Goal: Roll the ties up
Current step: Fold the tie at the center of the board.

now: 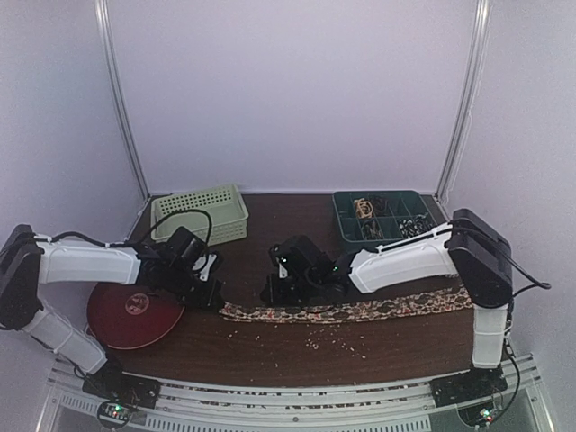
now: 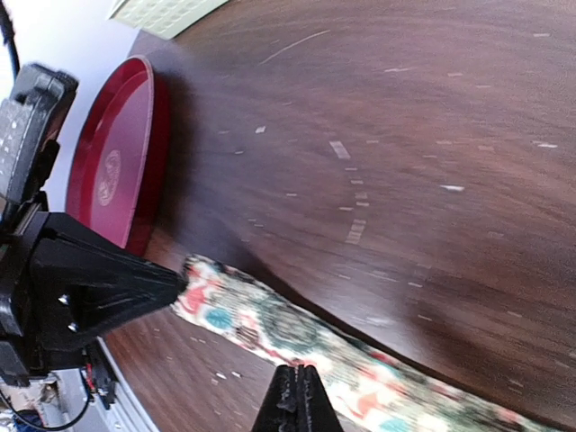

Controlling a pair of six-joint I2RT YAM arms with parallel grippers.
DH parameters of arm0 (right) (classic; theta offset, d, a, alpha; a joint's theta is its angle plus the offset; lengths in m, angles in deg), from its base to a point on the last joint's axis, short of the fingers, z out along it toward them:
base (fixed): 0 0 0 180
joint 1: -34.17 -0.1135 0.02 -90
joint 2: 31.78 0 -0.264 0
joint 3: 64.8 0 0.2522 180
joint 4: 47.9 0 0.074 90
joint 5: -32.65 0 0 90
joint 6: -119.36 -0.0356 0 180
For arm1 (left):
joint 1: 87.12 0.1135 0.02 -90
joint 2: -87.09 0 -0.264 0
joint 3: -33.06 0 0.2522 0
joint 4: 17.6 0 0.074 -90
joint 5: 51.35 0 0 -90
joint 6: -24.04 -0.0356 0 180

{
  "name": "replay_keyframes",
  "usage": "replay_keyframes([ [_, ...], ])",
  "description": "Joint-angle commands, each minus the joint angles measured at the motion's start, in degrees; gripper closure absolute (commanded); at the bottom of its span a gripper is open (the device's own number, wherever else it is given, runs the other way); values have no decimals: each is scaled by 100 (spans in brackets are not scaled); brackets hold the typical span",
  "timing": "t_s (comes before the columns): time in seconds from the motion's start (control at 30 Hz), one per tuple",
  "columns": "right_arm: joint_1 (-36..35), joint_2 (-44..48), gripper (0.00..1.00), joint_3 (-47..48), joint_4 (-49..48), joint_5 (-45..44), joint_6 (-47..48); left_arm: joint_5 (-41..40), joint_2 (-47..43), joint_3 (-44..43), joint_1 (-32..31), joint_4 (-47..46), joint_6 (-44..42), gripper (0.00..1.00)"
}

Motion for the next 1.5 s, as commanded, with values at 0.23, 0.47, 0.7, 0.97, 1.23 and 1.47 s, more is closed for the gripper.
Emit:
replay_keyframes([
  [0.23,-141,-1296,100,1053,-156,598,-143,-309,396,274,44,-299,-13,100],
  [0.47,-147,-1408,100,795,-91,447,-108,-483,741,499,43,-422,127,100],
  [0.7,-142,-1327,100,642,-188,447,-80,-1240,348,85,74,398,318,100],
  [0.97,-152,-1250,100,546,-296,456,-113,-1170,252,103,231,509,271,100],
  [1.23,-159,-1207,100,436,-419,454,-168,-239,197,464,233,-435,315,100],
  [1.47,-175,-1162,100,376,-471,422,-186,271,266,582,233,-945,385,100],
])
